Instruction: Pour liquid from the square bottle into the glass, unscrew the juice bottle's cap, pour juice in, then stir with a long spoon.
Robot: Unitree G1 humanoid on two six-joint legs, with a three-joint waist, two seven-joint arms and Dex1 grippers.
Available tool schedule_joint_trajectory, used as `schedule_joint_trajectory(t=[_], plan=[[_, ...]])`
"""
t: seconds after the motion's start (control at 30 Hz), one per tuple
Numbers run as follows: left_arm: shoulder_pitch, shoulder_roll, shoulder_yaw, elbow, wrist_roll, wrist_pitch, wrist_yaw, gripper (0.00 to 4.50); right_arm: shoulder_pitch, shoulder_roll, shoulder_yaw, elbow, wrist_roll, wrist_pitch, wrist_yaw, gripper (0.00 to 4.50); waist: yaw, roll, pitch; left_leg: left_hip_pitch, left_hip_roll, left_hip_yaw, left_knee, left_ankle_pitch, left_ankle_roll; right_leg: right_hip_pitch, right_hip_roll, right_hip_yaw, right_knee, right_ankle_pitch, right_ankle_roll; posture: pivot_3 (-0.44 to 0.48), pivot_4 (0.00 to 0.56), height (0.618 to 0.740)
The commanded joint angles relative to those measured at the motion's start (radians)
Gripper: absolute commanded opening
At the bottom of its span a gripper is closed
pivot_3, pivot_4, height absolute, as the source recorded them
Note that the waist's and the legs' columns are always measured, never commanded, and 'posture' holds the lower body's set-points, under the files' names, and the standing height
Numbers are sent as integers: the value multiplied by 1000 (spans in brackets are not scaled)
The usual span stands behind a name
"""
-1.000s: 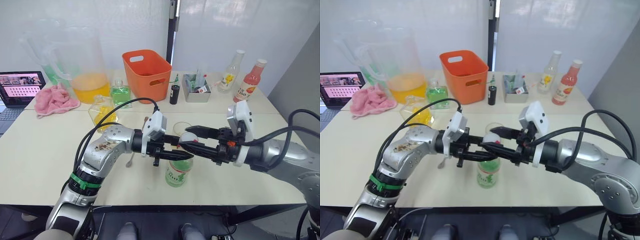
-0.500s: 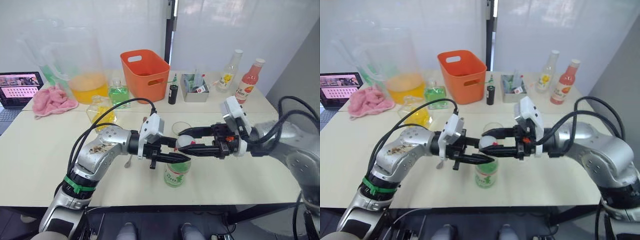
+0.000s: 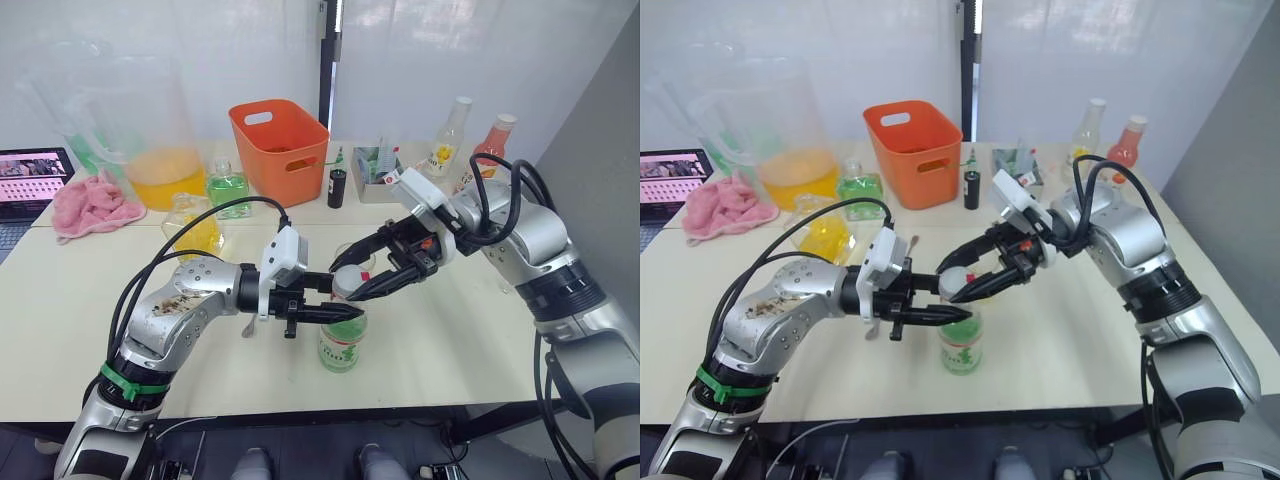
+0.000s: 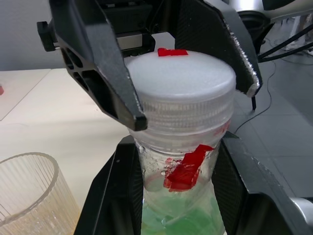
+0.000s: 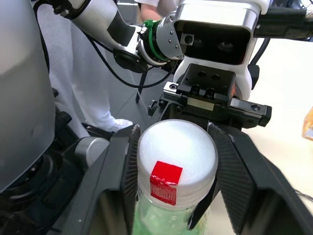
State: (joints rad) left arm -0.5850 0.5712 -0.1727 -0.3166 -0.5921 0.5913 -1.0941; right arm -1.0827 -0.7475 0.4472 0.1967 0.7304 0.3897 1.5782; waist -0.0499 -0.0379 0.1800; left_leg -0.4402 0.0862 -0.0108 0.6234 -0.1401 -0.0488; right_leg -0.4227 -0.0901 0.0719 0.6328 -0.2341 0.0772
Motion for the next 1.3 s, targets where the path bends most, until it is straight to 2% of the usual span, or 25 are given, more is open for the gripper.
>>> schedule_joint_trajectory(t=[0.03, 0.1, 0.13, 0.27, 0.4, 0.47, 0.53, 0.63, 0.8, 1.0, 1.2, 1.23, 1.3], plan=[[16, 19, 9, -19, -3, 7, -9, 1399, -15, -49, -57, 11, 30, 22, 36, 3744, 3, 0, 0, 0, 0, 0, 0, 0, 0, 0, 0, 0, 0, -1, -2, 0, 150, 738], [17, 18, 8, -13, -2, 1, -9, 1399, 6, -69, -115, -4, 28, 34, 36, 4377, 4, 0, 0, 0, 0, 0, 0, 0, 0, 0, 0, 0, 0, -1, -2, 0, 150, 738], [17, 16, 8, -8, -2, -2, -10, 1398, 23, -75, -151, -16, 21, 36, 33, 4500, 5, 0, 0, 0, 0, 0, -1, 0, 0, -1, 0, 0, 0, -1, -2, 0, 150, 738], [16, 5, 7, 22, 7, -24, -12, 1397, 155, -133, -318, -175, 80, 149, -82, 4500, 13, 0, 0, 0, 0, 0, -2, 0, 0, 0, 0, 0, -1, 1, 1, 0, 150, 738], [13, -13, 0, 36, 6, -29, -12, 1391, 331, -137, -476, -402, 149, 258, -307, 4500, 12, 0, 0, 0, 0, 0, -3, 0, 0, -1, 0, 0, -1, 1, 1, 0, 150, 738], [8, -36, -8, 45, 2, -25, -2, 1391, 452, -99, -568, -579, 213, 318, -519, 4500, 14, 1, 0, 0, 0, 0, -2, 0, 0, 0, 0, 0, -1, 0, 2, 0, 150, 738], [5, -50, -12, 52, 3, -23, 1, 1391, 528, -75, -625, -699, 282, 378, -665, 4500, 18, 1, 0, 0, 0, 0, -1, 0, 0, 0, 0, 0, -1, 0, 2, 0, 150, 738], [-4, -65, -21, 77, 13, -30, -7, 1370, 606, -56, -654, -834, 354, 446, -852, 4500, 28, 1, 0, 0, -1, 0, 0, 0, 0, 1, -1, 0, -2, -1, 0, 0, 150, 738], [-31, -93, -41, 120, 31, -49, -26, 1370, 655, -40, -653, -925, 385, 496, -1071, 4500, 37, 1, 0, 0, -1, 0, 2, 0, 0, 2, -2, 0, -3, -2, -3, 0, 150, 738], [-53, -116, -58, 156, 54, -71, -47, 1363, 654, -41, -631, -943, 386, 518, -1181, 4500, 39, 1, 0, -1, -2, 0, 2, 0, 0, 3, -2, 0, -4, -2, -4, 0, 150, 738], [-57, -125, -59, 165, 64, -78, -57, 1329, 640, -54, -609, -938, 387, 527, -1196, 4500, 39, 1, 0, -1, -2, 0, 2, 0, 0, 3, -2, 0, -4, -2, -4, 0, 150, 738], [-56, -125, -59, 165, 65, -79, -58, 1329, 636, -54, -606, -935, 389, 530, -1196, 3969, 39, 1, 0, -1, -2, 0, 2, 0, 0, 3, -2, 0, -4, -2, -4, 0, 150, 738], [-55, -125, -58, 163, 66, -80, -58, 1328, 631, -57, -601, -932, 395, 534, -1191, 3359, 39, 1, 0, -1, -2, 0, 2, 0, 0, 3, -2, 0, -4, -2, -4, 0, 150, 738]])
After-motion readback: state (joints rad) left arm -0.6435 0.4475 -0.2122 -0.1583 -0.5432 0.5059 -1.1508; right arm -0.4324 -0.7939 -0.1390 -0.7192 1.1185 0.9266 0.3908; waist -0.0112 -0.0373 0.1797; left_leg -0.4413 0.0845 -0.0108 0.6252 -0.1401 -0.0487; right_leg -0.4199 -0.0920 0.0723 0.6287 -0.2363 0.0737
